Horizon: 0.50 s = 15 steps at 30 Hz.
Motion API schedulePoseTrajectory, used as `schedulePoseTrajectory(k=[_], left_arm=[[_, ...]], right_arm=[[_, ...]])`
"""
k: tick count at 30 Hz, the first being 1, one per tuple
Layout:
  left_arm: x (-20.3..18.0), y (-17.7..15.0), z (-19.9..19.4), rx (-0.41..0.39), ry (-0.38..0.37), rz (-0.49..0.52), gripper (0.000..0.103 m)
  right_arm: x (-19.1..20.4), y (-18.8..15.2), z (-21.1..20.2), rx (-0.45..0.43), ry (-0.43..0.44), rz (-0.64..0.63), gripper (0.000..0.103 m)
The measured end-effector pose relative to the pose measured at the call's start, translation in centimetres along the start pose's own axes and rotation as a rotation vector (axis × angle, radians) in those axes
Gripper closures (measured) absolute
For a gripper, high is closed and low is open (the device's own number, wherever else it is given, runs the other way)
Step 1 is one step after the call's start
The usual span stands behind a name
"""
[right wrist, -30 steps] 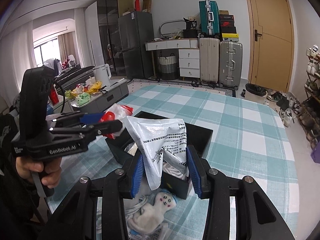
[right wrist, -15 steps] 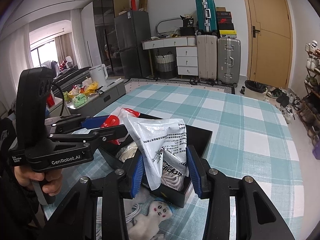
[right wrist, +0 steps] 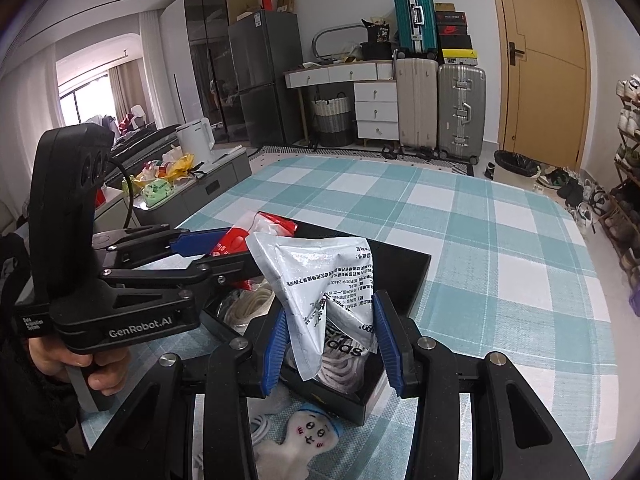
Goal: Organize soft objects
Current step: 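Carry the glue packet and white pouch into the black box with both tools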
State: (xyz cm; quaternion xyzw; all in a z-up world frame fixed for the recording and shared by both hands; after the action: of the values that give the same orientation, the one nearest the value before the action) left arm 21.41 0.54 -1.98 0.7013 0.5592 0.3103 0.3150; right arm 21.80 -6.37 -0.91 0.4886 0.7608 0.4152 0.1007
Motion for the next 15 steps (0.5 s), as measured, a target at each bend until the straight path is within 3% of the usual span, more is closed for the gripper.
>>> schedulePoseTrajectory(k=[15], left_arm=[[-0.2, -0.6, 1.5, 0.037, -0.007, 0.005, 0.061]], right_arm=[[-0.7, 0.0, 1.5, 0.012, -0.04, -0.009, 0.061]])
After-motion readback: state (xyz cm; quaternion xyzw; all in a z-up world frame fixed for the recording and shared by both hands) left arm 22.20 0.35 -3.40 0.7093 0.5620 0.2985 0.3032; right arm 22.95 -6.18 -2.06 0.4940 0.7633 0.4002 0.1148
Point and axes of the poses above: each gripper's, at about its wrist camera, not at the fingertips, and z roughly the way its jaws point, x to its left, y to its top, the point moved 8 cm from there along z, roughly the way its jaws point, and after that the axes turned 13 degrees about z, right-handed, at the moved point
